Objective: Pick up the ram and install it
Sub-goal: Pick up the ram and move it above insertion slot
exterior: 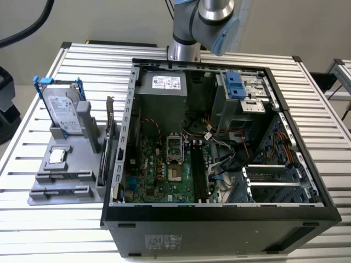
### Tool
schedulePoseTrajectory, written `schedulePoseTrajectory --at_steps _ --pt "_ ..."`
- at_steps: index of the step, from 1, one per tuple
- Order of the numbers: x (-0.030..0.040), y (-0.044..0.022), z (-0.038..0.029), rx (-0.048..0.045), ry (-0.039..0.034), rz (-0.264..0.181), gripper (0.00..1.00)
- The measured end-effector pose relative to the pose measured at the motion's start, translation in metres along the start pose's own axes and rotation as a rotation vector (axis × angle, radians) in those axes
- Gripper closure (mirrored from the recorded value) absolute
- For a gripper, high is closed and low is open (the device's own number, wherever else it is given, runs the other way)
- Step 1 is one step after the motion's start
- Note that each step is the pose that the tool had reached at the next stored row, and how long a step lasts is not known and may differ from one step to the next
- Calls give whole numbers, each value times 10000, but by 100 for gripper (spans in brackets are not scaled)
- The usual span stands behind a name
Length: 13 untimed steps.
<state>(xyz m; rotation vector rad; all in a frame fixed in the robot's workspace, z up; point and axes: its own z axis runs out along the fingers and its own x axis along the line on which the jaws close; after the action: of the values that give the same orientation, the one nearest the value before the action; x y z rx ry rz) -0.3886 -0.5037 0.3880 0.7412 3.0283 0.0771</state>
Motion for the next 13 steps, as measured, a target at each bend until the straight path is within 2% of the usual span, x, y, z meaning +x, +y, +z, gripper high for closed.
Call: schedulePoseTrajectory --at_steps 13 --pt "0 -1 11 8 -42 770 100"
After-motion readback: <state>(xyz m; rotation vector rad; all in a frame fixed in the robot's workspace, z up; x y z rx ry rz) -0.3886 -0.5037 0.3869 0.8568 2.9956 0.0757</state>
